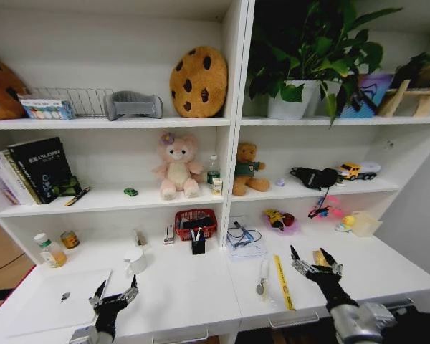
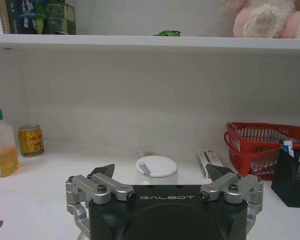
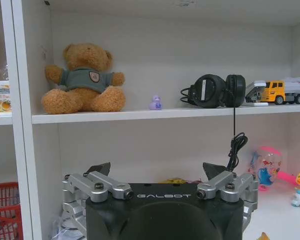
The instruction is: Organize the objects on the table.
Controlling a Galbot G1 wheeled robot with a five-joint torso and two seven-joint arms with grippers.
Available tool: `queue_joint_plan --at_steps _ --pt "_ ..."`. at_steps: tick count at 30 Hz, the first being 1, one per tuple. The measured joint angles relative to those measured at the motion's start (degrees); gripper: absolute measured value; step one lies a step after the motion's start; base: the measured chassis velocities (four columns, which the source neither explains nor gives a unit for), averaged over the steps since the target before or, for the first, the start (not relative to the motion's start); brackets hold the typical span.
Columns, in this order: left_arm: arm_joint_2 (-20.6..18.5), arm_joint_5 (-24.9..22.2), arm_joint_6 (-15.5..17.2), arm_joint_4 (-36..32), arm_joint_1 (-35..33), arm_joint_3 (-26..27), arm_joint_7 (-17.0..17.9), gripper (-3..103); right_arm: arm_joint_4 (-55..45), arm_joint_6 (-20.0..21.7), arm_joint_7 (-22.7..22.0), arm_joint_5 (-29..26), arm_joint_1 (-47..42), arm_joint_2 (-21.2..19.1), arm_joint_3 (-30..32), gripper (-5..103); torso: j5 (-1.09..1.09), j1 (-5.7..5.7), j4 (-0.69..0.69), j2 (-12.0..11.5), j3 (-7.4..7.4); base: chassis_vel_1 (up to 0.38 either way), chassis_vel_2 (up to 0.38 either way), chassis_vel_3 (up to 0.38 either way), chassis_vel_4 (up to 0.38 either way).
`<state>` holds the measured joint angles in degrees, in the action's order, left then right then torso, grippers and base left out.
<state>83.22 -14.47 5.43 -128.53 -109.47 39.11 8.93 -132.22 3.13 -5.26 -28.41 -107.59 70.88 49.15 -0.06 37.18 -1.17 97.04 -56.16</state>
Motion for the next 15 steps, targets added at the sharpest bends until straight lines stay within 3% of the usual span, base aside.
queue_joint_plan --at_steps 3,15 --pt "0.0 0.1 0.0 0.0 0.1 0.0 0.0 100 -0.1 -2.0 0.8 0.4 -1.4 1.4 -0.2 100 0.01 0.00 0.00 0.0 0.01 0.000 0.000 0.000 0.000" --pt "0.4 0.3 0.0 -0.4 -0.4 0.1 0.0 100 -0.6 -2.1 1.2 0.9 -2.1 2.9 -1.9 100 0.01 0.00 0.01 0.0 0.01 0.000 0.000 0.000 0.000"
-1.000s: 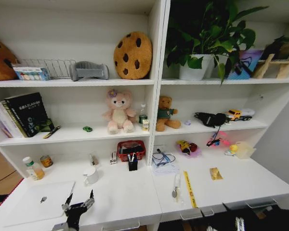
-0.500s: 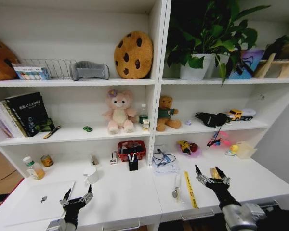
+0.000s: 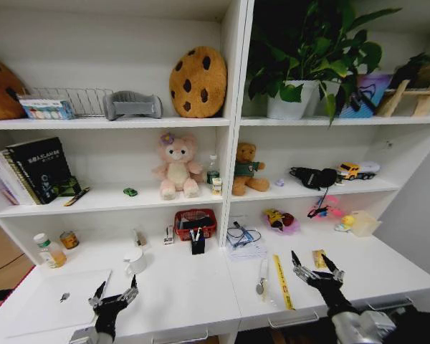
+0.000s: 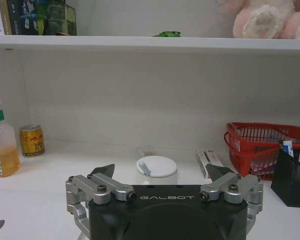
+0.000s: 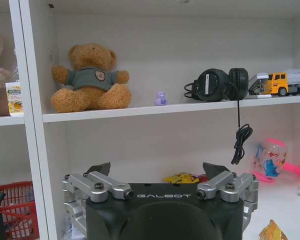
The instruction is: Organize the objects on the table.
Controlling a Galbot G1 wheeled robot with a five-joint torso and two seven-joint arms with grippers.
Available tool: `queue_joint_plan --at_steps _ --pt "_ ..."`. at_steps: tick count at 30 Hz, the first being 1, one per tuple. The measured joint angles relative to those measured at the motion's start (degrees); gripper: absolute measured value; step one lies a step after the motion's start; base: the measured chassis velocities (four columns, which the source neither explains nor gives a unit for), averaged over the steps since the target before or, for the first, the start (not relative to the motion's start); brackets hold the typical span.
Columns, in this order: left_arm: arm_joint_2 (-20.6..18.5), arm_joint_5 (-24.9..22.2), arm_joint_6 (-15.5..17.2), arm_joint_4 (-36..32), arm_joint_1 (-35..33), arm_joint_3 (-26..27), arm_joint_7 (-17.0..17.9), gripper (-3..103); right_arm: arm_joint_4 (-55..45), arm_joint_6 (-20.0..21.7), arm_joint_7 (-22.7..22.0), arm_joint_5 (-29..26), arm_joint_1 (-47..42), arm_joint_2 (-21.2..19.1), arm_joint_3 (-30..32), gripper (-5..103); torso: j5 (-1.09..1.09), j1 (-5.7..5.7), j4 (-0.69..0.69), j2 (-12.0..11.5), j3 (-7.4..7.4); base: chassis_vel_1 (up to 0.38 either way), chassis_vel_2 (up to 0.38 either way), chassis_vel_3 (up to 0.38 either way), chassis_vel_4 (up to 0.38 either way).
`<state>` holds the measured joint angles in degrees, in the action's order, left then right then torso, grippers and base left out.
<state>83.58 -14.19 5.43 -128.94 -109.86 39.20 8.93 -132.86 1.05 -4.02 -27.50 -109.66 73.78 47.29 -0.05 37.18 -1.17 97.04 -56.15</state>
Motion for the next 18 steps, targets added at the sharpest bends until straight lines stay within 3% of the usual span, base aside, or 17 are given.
queue_joint_plan --at_steps 8,18 --pt "0.0 0.1 0.0 0.3 0.0 -0.1 0.0 100 0.1 0.1 -0.2 -0.5 0.2 -0.1 -0.3 100 0.01 0.00 0.00 0.0 0.00 -0.036 -0.023 0.028 0.039" --pt "0.0 0.3 0.0 0.5 -0.1 -0.4 0.0 100 0.2 0.3 -0.5 -0.7 0.3 -0.3 -0.9 100 -0.03 -0.01 0.00 0.0 0.00 -0.167 -0.171 0.168 0.184"
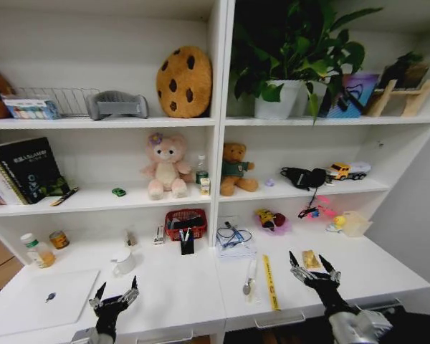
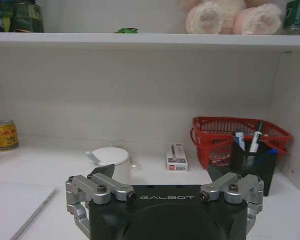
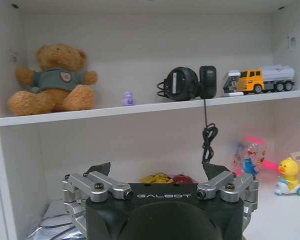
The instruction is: Organize the objects on the table.
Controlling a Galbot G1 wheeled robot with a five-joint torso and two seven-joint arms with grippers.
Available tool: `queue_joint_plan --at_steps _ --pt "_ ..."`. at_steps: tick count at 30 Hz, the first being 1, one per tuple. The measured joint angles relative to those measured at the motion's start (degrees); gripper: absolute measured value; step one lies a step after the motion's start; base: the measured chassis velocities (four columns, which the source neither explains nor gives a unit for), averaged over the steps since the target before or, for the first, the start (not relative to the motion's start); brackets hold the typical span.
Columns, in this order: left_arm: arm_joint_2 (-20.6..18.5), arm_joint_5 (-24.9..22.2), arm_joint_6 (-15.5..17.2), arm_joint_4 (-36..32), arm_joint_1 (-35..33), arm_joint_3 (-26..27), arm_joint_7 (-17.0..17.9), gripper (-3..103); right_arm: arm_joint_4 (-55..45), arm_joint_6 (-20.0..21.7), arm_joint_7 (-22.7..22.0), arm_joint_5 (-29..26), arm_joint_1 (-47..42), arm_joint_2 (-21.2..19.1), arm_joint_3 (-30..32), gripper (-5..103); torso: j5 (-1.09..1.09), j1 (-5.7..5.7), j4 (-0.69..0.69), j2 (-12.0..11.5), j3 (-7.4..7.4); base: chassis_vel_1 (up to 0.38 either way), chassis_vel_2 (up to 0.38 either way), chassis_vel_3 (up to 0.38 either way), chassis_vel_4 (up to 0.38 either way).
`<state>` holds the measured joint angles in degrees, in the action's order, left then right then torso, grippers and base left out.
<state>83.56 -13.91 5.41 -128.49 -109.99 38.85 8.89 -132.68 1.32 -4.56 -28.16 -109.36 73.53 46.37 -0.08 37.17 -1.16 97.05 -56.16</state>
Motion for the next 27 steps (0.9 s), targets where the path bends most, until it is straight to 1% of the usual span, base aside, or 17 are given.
queue_joint_plan --at_steps 2,3,4,6,7,9,11,13,16,17,18,21,22,24,25,26,27 --pt "0.0 0.0 0.0 0.0 0.0 0.0 0.0 100 0.0 0.0 0.0 -0.1 0.0 0.0 -0.1 100 0.02 0.00 0.00 0.0 0.00 -0.208 -0.248 0.214 0.244" --pt "0.0 0.0 0.0 0.1 0.0 -0.1 0.0 100 0.1 -0.3 0.1 -0.1 0.0 -0.1 -0.3 100 0.09 0.01 -0.02 0.0 0.00 -0.277 -0.280 0.243 0.258" --pt "0.0 0.0 0.0 0.1 0.0 -0.1 0.0 100 0.1 -0.3 0.1 -0.1 0.0 -0.1 -0.3 100 0.09 0.01 -0.02 0.0 0.00 -0.277 -0.280 0.243 0.258" --pt "0.0 0.1 0.0 0.1 0.0 -0.1 -0.1 100 0.3 -0.6 0.3 -0.2 0.3 -0.2 -0.6 100 -0.02 -0.01 0.00 0.0 0.01 -0.258 -0.231 0.250 0.238" --pt "0.0 0.1 0.0 0.2 0.0 -0.1 -0.1 100 0.5 -0.8 0.3 -0.2 0.6 -0.3 -1.0 100 0.04 0.00 0.02 0.0 0.00 -0.181 -0.234 0.208 0.219" --pt "0.0 0.1 0.0 0.3 0.0 -0.1 -0.1 100 0.7 -0.8 0.3 -0.2 0.7 -0.4 -1.2 100 0.00 0.01 0.00 0.0 0.00 -0.161 -0.214 0.208 0.219" --pt "0.0 0.1 0.0 0.3 0.0 -0.1 -0.1 100 0.9 -0.6 0.3 -0.1 1.1 -0.4 -1.5 100 0.00 0.00 0.02 0.0 0.00 -0.024 -0.111 0.133 0.109" --pt "0.0 0.1 0.0 0.4 0.0 -0.1 -0.1 100 1.2 -0.2 0.4 0.0 1.6 -0.5 -1.5 100 0.05 -0.01 -0.03 0.0 0.01 -0.039 -0.089 0.081 0.047" --pt "0.0 0.1 0.0 0.4 0.0 0.0 -0.2 100 2.0 0.7 0.4 -0.1 2.4 -0.8 -0.8 100 0.02 0.01 -0.01 0.0 0.00 0.003 0.001 0.000 -0.017" --pt "0.1 0.1 0.0 0.6 0.0 0.0 -0.1 100 3.3 1.4 0.7 -0.3 3.3 -1.4 -0.1 100 0.08 0.00 0.00 0.0 0.00 0.043 0.077 -0.015 -0.040" --pt "0.1 0.1 0.0 0.6 0.0 0.0 -0.1 100 3.3 1.4 0.7 -0.3 3.3 -1.4 -0.1 100 0.08 0.00 0.00 0.0 0.00 0.043 0.077 -0.015 -0.040" --pt "0.1 0.4 0.0 0.8 -0.1 -0.3 -0.1 100 9.4 2.1 2.5 -1.0 6.7 -3.5 0.7 100 0.05 0.01 0.00 0.0 0.00 0.069 0.077 -0.049 -0.049" --pt "0.1 0.4 0.0 0.8 -0.1 -0.3 -0.1 100 9.4 2.1 2.5 -1.0 6.7 -3.5 0.7 100 0.05 0.01 0.00 0.0 0.00 0.055 0.058 -0.051 -0.047" --pt "0.1 0.5 0.0 1.0 -0.2 -0.4 -0.1 100 16.4 3.3 4.1 -2.1 10.6 -6.5 0.3 100 0.03 0.00 -0.01 0.0 0.00 0.000 0.000 0.000 0.000" --pt "0.1 0.5 0.0 1.0 -0.2 -0.4 -0.1 100 16.4 3.3 4.1 -2.1 10.6 -6.5 0.3 100 0.03 0.00 -0.01 0.0 0.00 0.000 0.000 0.000 0.000" --pt "0.1 0.5 0.0 1.2 -0.2 -0.4 -0.1 100 19.8 3.8 4.8 -2.8 12.6 -8.2 -0.2 100 0.01 0.01 -0.02 0.0 0.00 0.000 0.000 0.000 0.000" --pt "0.1 0.5 0.0 1.2 -0.2 -0.4 -0.1 100 19.8 3.8 4.8 -2.8 12.6 -8.2 -0.2 100 0.01 0.01 -0.02 0.0 0.00 0.000 0.000 0.000 0.000"
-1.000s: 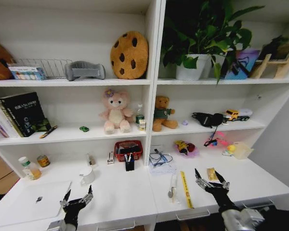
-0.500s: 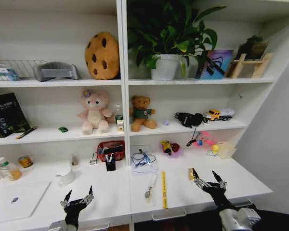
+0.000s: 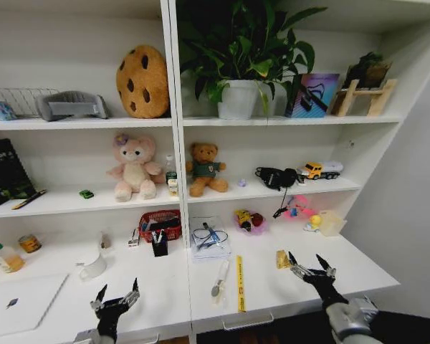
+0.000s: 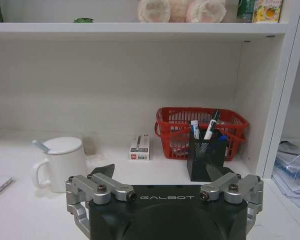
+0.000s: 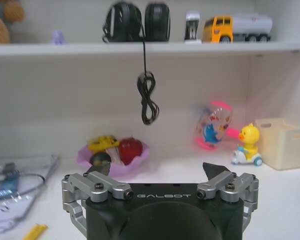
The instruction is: Organize the objects on the table.
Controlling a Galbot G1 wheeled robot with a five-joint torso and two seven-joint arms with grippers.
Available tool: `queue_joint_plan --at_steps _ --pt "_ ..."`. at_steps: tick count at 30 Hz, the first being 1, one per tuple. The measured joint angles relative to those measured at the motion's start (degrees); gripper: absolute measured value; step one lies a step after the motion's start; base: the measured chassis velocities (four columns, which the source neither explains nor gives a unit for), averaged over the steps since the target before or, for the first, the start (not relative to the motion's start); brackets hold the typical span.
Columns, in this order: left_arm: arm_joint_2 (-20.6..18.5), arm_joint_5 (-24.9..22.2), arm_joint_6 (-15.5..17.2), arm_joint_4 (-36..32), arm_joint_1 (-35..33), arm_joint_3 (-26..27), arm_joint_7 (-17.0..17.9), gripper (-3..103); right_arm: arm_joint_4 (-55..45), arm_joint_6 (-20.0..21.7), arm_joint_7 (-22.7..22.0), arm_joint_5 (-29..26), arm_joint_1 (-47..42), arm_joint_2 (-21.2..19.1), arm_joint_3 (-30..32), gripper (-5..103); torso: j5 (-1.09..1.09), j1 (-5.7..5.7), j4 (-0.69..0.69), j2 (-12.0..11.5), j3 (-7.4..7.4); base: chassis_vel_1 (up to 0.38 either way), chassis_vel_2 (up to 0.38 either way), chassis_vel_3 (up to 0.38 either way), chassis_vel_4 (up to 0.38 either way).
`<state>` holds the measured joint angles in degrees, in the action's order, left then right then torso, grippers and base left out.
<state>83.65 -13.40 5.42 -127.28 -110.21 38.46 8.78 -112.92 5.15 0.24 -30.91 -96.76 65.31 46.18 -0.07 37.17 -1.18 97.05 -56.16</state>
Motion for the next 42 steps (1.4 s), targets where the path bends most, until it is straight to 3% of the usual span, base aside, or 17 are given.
queue_joint_plan --at_steps 2,8,19,31,35,37,42 --pt "0.0 0.1 0.0 0.3 -0.1 0.0 0.0 100 5.4 0.7 1.0 -1.2 4.3 -3.3 -1.4 100 0.00 0.00 0.02 0.0 0.00 0.000 0.000 0.000 0.000" --pt "0.2 0.5 0.0 1.0 -0.2 -0.2 0.0 100 12.8 2.6 3.6 -3.6 11.4 -7.3 -5.2 100 0.02 0.00 0.02 0.0 0.00 0.000 0.000 0.000 0.000" --pt "-0.3 0.6 0.0 2.1 -0.4 -0.3 0.0 100 23.4 3.8 6.8 -3.9 18.1 -8.4 -9.3 99 0.02 0.00 0.01 0.0 0.00 0.000 0.000 0.000 0.000" --pt "-0.4 0.9 0.3 2.1 -1.3 -0.1 0.0 100 29.5 1.6 9.1 -0.6 25.1 -7.7 -15.8 96 0.03 0.00 0.02 0.0 0.01 0.000 0.000 0.000 0.000" --pt "-0.3 1.1 0.3 2.1 -1.5 0.0 0.1 100 31.1 0.1 9.3 1.3 26.5 -7.4 -16.6 81 0.03 0.00 0.03 0.0 0.00 0.000 0.000 0.000 0.000" --pt "-0.3 1.2 0.3 2.2 -1.5 0.0 0.1 100 31.1 0.0 9.3 1.4 26.5 -7.4 -16.7 81 0.02 0.00 0.01 0.0 0.01 0.000 0.000 0.000 0.000" --pt "0.0 1.4 0.3 2.4 -1.4 -0.4 0.1 100 30.5 0.1 9.3 1.5 25.9 -7.5 -16.5 60 0.02 0.00 0.01 0.0 0.01 0.000 0.000 0.000 0.000"
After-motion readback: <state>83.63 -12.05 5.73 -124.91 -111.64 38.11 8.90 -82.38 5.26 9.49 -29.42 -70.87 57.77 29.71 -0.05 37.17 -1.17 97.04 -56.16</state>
